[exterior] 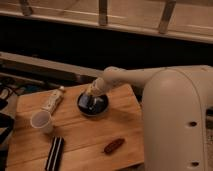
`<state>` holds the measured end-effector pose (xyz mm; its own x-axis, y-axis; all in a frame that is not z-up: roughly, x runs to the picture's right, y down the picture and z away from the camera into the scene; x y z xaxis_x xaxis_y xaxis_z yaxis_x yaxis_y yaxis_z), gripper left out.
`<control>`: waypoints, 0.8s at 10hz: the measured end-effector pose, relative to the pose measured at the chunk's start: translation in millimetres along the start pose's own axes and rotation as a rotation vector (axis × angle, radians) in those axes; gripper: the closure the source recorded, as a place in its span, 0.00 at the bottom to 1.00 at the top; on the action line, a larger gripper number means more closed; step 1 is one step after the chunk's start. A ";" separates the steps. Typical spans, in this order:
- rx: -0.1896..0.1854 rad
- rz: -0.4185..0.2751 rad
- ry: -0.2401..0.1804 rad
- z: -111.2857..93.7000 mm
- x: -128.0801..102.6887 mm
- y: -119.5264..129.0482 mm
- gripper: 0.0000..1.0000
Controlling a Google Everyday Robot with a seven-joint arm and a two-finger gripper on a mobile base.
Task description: Place the white sponge in the ceramic bowl
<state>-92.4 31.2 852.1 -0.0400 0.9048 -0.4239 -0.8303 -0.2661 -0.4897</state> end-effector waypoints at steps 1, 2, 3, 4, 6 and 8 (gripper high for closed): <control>0.002 -0.004 0.002 -0.6 1.0 -2.2 0.95; 0.005 -0.010 0.003 -2.2 1.9 -5.5 0.95; 0.004 -0.016 0.006 -1.2 2.7 -3.7 0.95; 0.003 -0.019 0.008 0.1 3.3 -2.0 0.92; 0.002 -0.019 0.009 1.1 4.5 -0.5 0.73; 0.004 -0.021 0.009 0.3 5.4 -1.6 0.50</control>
<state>-91.4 36.6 850.8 -0.0173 0.9070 -0.4207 -0.8330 -0.2458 -0.4956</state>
